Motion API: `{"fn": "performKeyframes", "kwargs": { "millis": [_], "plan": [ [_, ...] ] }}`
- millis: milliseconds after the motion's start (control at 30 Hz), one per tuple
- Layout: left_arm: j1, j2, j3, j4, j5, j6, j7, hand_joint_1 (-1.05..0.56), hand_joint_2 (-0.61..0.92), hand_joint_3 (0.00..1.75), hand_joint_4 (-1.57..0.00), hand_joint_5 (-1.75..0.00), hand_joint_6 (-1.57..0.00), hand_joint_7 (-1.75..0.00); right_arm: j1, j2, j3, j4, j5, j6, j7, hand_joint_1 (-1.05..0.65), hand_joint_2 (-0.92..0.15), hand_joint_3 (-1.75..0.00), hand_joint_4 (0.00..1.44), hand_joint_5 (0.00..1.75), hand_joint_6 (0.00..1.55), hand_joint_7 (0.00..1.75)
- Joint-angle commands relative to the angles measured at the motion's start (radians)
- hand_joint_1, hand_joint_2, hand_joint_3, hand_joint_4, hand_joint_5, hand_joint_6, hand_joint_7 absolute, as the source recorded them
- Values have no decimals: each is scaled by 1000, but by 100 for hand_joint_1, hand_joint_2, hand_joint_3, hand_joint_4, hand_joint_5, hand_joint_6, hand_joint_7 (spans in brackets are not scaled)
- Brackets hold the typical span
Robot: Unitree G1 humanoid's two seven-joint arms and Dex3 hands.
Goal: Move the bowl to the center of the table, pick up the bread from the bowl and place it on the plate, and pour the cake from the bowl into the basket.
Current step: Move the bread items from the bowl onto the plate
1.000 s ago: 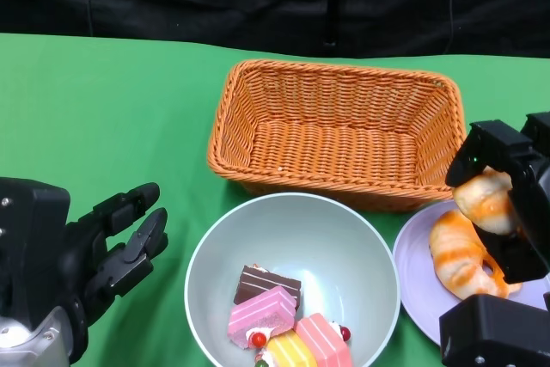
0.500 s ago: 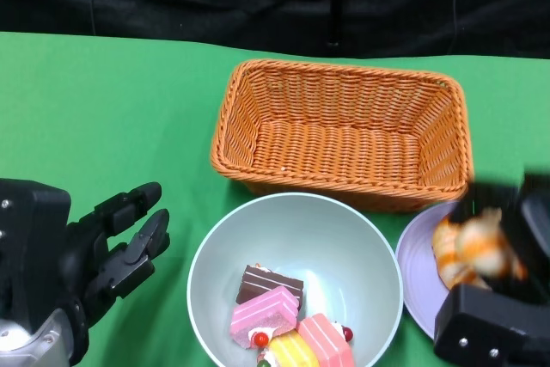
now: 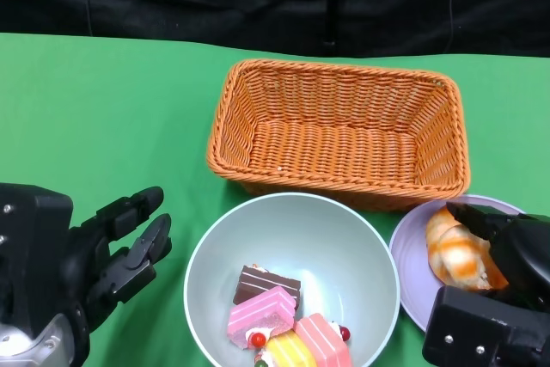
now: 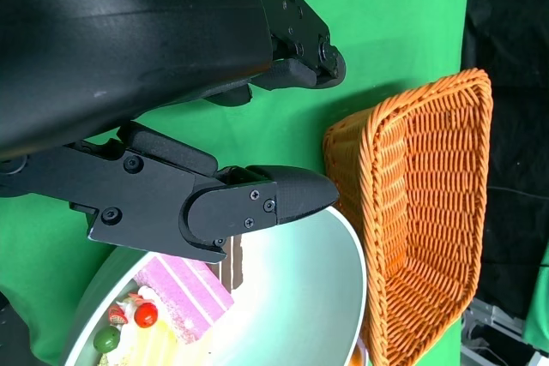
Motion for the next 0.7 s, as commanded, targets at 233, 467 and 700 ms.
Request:
{"fn": "performKeyframes", "kwargs": {
  "millis": [233,467,700],
  "plan": [
    [14,12,6,-16,-3,-5,-8,-57,92,52,-12,-55,-29,0,19,6,18,-56,-9,49,-20,-93,-92,-31,29,1,5,1],
    [18,11,4,-19,-3,-5,-7,-55,92,53,-12,-53,-29,0,29,3,19,-69,5,45,-39,-94,-92,-36,29,1,6,2],
    [17,20,-4,-8,8,-18,-12,-54,92,53,-13,-53,-28,0,73,44,3,-191,25,48,-66,-94,-92,-38,30,2,5,1]
  ]
}}
